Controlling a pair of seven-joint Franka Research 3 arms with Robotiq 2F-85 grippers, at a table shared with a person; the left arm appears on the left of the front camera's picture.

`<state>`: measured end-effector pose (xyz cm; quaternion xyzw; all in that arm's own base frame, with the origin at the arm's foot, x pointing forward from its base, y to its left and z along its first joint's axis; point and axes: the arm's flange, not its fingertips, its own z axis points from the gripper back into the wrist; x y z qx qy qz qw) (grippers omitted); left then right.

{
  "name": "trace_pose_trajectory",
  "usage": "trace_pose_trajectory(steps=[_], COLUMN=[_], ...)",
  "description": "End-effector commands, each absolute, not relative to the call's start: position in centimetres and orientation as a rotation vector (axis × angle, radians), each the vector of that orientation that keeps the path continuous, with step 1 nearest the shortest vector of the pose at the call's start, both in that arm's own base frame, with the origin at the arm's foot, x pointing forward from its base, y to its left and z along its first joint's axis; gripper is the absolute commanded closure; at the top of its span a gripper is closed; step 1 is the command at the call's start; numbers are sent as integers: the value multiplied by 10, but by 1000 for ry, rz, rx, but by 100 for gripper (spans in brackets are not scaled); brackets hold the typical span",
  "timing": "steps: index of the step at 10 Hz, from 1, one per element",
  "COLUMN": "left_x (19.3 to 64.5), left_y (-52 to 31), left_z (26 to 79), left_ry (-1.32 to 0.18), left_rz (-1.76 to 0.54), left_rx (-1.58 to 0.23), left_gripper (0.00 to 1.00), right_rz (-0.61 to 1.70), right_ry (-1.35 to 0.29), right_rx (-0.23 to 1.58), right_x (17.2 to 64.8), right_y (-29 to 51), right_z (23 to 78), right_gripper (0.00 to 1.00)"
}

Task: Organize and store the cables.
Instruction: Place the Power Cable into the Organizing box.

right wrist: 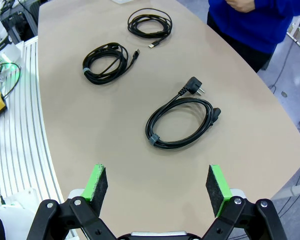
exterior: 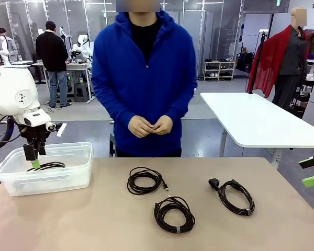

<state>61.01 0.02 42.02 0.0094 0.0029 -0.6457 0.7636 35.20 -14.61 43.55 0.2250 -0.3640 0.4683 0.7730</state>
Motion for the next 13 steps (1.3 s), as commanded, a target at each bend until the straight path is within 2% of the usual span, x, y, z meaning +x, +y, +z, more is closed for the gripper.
trace_pose_trajectory(steps=[1, 3, 5, 7, 10, 13], left_x=[610, 594, 568, 533, 487, 462], left_y=[0, 1, 2, -8, -8, -3], left_z=[420, 449, 482, 512, 531, 549], left_ry=[6, -54, -64, -162, -255, -386], left_rz=[-1404, -1460, -1316, -1334, -1294, -1297], left_rx=[20, 11, -26, -9, -42, -46], left_gripper=[0, 0, 0, 0, 0, 0], right_rz=[1014, 1014, 1014, 1014, 1014, 1014], right_ry=[-806, -806, -806, -806, -806, -806], right_rx=[495, 495, 495, 495, 495, 495], right_x=[353, 353, 353, 353, 353, 353], right_y=[-146, -146, -146, -146, -146, -146], right_z=[436, 436, 436, 436, 436, 436], right_gripper=[0, 0, 0, 0, 0, 0])
